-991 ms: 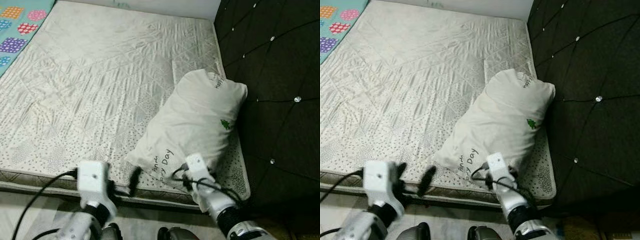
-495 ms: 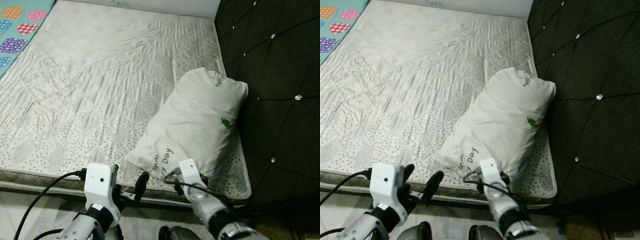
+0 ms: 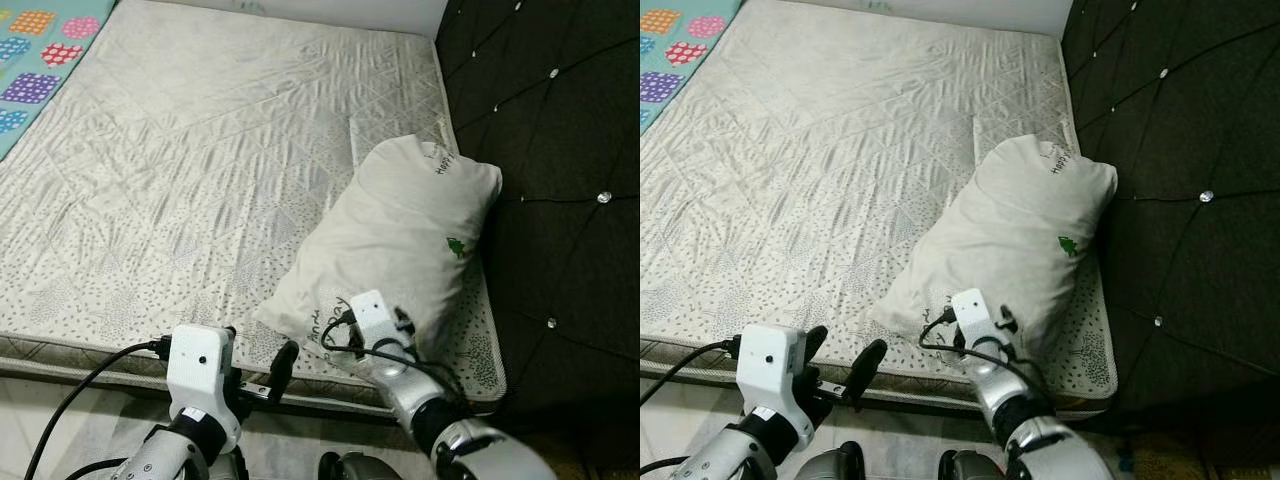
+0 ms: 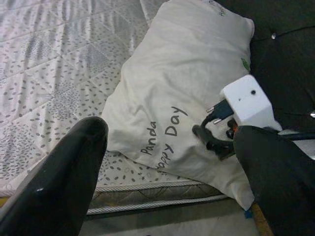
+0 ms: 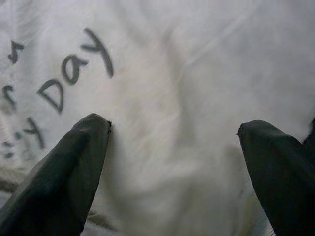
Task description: Clean up the room
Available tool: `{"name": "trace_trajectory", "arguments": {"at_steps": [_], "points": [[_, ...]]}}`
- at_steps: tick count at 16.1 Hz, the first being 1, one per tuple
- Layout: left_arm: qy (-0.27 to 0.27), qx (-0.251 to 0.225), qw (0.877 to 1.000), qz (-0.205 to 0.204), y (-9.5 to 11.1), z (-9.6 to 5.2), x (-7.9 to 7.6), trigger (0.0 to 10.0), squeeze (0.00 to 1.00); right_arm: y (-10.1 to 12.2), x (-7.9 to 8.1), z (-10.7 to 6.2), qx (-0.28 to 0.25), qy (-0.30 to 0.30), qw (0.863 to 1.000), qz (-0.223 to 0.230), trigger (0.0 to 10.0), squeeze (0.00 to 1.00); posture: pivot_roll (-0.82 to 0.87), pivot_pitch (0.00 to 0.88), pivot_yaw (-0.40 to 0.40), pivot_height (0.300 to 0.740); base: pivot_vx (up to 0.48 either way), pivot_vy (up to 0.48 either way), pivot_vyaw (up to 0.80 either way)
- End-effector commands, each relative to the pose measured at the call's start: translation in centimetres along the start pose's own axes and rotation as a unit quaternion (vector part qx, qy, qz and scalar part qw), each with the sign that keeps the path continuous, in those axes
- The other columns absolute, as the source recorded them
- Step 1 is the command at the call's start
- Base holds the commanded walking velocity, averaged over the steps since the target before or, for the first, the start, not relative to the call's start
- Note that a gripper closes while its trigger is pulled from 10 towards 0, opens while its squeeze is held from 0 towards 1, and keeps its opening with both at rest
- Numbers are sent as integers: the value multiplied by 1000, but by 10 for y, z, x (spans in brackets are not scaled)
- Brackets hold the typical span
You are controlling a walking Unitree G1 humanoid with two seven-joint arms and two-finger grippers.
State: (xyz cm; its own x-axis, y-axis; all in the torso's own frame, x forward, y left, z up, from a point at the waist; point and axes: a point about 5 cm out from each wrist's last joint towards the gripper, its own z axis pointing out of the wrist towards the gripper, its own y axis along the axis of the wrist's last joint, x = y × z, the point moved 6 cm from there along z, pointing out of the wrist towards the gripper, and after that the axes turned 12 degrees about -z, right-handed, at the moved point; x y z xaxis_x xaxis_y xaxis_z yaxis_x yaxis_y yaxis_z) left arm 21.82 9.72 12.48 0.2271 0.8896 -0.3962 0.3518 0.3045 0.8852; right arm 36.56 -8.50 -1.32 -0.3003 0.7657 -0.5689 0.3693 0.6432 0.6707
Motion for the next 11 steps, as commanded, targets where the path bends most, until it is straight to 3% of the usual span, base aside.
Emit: {"name": "trace_trajectory", "arguments": {"at_steps": [1,2,4,5,7,8,11], "points": [[-3,-1,1000,1,2,-4,-3,10000,0,-6,8,-2,2,10,1000,-27,10000,0,134,232,-94,740,0,0,0],[0,-2,1000,2,2,-3,-1,10000,0,-6,11,-3,-4,14,999,-45,10000,0,131,229,-96,740,0,0,0],[1,-7,1000,4,5,-2,1,10000,0,0,9,-2,-9,20,1000,4,10000,0,124,206,-95,740,0,0,0],[-4,-20,1000,7,9,3,0,10000,0,16,2,1,-32,23,998,53,10000,0,116,187,-96,740,0,0,0],[0,-42,999,14,18,11,5,10000,0,42,-14,4,-80,24,992,92,10000,0,95,163,-96,740,0,0,0],[10,-62,998,17,27,17,9,10000,0,59,-25,4,-122,39,983,131,10000,0,80,136,-99,740,0,0,0],[31,-100,994,33,40,27,22,10000,0,78,-61,-10,-214,43,958,185,10000,0,46,57,-105,740,0,0,0]]}}
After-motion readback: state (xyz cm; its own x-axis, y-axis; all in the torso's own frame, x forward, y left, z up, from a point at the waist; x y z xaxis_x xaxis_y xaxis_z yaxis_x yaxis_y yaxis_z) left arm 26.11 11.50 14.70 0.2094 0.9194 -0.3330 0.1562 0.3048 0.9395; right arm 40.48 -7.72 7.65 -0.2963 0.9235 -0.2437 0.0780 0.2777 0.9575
